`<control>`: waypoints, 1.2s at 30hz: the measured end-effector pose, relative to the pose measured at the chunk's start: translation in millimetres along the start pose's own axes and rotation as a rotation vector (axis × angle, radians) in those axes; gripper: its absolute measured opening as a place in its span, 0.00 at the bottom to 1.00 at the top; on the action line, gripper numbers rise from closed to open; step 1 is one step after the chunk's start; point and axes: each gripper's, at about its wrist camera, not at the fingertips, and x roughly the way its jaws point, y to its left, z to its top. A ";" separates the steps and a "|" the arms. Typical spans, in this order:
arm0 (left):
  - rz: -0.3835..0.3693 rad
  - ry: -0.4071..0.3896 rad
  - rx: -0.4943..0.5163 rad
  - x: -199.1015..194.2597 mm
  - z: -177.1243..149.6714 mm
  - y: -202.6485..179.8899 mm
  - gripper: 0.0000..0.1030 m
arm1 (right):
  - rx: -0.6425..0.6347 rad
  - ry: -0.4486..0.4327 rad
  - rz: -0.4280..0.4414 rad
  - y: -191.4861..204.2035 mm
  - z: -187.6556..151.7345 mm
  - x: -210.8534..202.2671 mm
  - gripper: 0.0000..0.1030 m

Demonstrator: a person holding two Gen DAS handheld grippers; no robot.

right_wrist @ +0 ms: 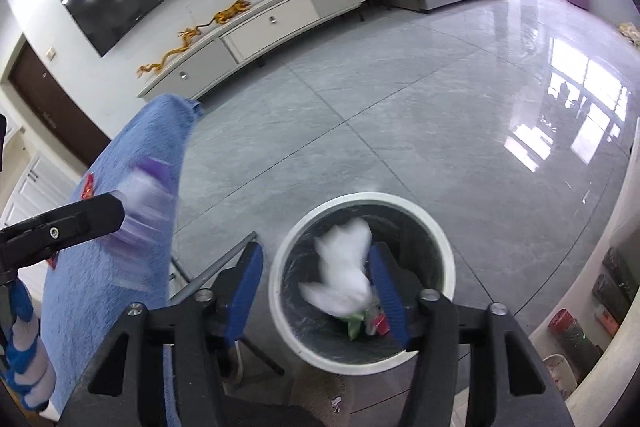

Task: Collect trash
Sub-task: 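Carry both items over the bin and open both tools to drop them, then move both open tools back over the rug toward the last wrappers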

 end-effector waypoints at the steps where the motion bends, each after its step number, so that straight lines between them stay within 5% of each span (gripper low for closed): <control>1: 0.000 0.002 0.002 1.4 1.5 -1.5 0.47 | 0.003 -0.002 -0.004 -2.4 0.3 -1.5 0.53; 14: 0.046 -0.050 -0.015 -46.7 -20.6 17.9 0.47 | -0.009 -0.043 0.013 9.4 -3.9 -23.0 0.55; 31: 0.154 -0.225 -0.131 -173.4 -82.7 99.5 0.48 | -0.172 -0.081 0.061 103.9 -4.5 -54.2 0.60; 36: 0.234 -0.304 -0.191 -215.0 -105.3 138.8 0.62 | -0.237 -0.080 0.075 140.4 -7.1 -56.1 0.62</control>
